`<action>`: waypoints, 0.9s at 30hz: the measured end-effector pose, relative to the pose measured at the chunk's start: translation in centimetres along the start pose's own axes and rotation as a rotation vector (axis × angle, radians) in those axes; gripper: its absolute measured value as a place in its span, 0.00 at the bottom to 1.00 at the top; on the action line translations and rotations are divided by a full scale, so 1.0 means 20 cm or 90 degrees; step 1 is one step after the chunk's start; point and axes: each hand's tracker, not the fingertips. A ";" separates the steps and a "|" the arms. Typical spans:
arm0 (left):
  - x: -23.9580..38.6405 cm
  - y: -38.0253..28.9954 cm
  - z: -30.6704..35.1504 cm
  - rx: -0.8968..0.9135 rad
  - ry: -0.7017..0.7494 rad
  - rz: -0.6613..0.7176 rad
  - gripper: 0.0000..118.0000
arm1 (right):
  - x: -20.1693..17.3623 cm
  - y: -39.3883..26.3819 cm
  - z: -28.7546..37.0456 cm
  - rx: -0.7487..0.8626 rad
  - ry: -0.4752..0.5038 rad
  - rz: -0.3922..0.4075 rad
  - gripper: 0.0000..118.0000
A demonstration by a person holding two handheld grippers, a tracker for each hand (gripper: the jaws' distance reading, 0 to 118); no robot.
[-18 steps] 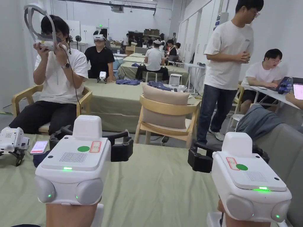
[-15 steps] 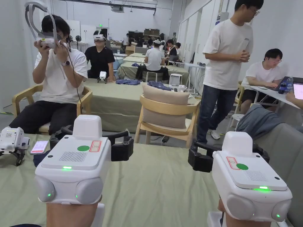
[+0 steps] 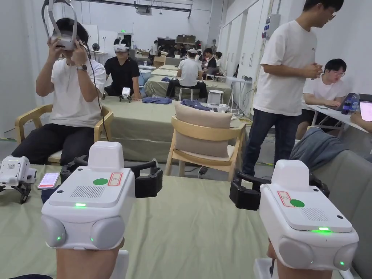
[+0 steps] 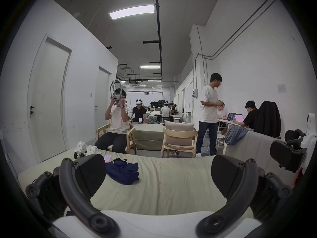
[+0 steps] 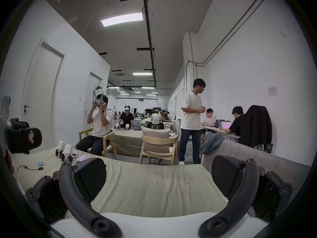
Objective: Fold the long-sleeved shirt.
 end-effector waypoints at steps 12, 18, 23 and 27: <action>-0.02 0.02 0.01 0.004 0.004 0.001 0.94 | -0.01 0.01 0.00 0.002 -0.001 -0.003 1.00; -0.05 0.02 0.01 0.005 0.011 0.007 0.94 | -0.01 0.01 0.01 -0.004 -0.007 -0.002 1.00; -0.06 0.02 0.02 0.008 0.014 0.008 0.94 | 0.00 0.00 0.01 -0.001 -0.013 0.001 1.00; -0.05 0.02 0.03 0.024 0.020 -0.005 0.94 | 0.00 0.00 0.01 -0.002 -0.012 -0.001 1.00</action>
